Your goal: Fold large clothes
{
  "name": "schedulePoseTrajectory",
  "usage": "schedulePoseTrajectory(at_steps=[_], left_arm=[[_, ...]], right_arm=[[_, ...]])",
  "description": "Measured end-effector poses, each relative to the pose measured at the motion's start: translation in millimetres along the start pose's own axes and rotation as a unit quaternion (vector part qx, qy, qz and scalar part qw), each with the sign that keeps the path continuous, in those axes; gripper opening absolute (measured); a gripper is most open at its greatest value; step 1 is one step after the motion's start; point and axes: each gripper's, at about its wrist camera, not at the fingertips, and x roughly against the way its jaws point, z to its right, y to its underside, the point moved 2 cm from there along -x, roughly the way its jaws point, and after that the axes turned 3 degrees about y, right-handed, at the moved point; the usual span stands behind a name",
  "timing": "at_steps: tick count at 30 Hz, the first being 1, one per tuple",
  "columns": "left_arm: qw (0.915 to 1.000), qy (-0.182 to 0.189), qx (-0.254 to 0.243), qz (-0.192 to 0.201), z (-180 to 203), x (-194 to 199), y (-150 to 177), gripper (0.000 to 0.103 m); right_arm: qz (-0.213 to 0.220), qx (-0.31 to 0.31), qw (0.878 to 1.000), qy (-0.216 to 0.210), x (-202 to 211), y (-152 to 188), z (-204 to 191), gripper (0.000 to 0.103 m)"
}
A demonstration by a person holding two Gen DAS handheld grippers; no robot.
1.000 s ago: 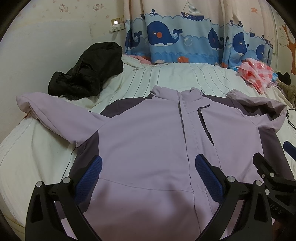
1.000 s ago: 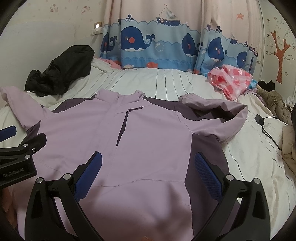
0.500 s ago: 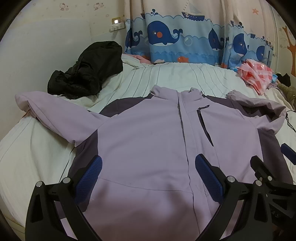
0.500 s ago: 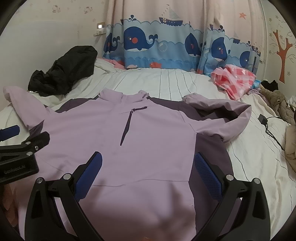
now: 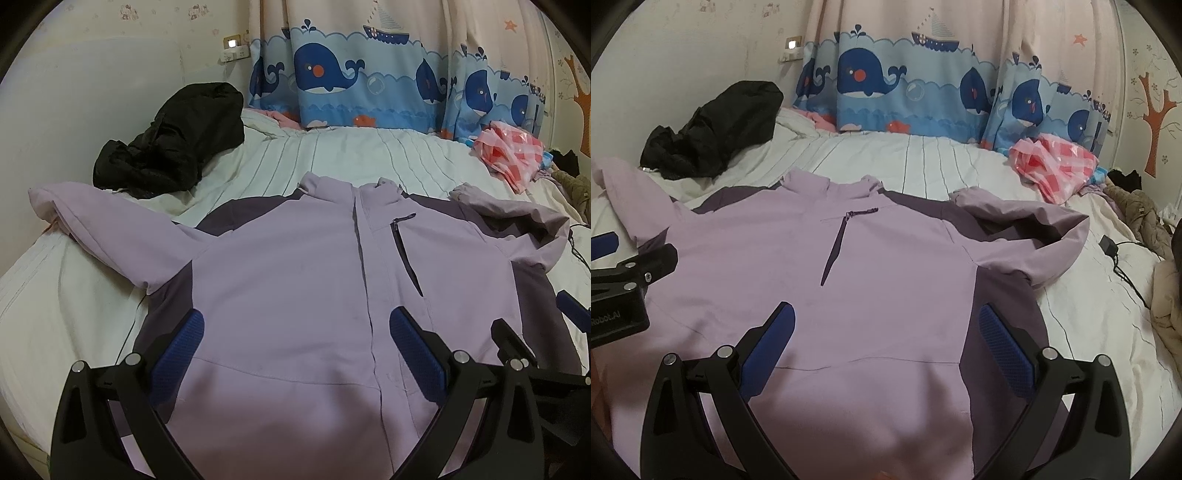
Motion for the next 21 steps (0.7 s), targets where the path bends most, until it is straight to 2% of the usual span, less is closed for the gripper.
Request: schedulePoseTrajectory(at_steps=[7,11,13,15,17,19,20,21], left_arm=[[0.9999,0.008,0.007,-0.006,0,-3,-2,0.097],[0.9999,0.01,0.01,-0.01,0,-5,-1,0.097],[0.9998,0.009,0.012,-0.013,0,-8,-1,0.097],[0.9997,0.01,0.013,-0.018,0,-11,0,0.097],[0.9996,0.009,0.014,-0.025,0,-15,1,0.096],[0.9994,0.011,0.015,-0.031,0,-18,1,0.096],[0.9993,0.012,0.016,-0.031,0,-18,1,0.096],[0.9993,0.011,0.017,-0.031,0,-19,1,0.096]], right_arm=[[-0.001,0.053,0.998,0.038,-9,-14,1,0.096],[0.005,0.125,0.988,0.096,-26,-46,14,0.096],[0.007,0.181,0.974,0.134,-50,-70,22,0.096],[-0.015,0.23,0.96,0.162,-83,-88,29,0.096],[-0.054,0.295,0.932,0.206,-135,-102,41,0.096],[-0.12,0.35,0.898,0.238,-196,-105,60,0.096],[-0.15,0.36,0.886,0.251,-222,-103,76,0.096],[-0.17,0.355,0.88,0.267,-240,-103,93,0.096]])
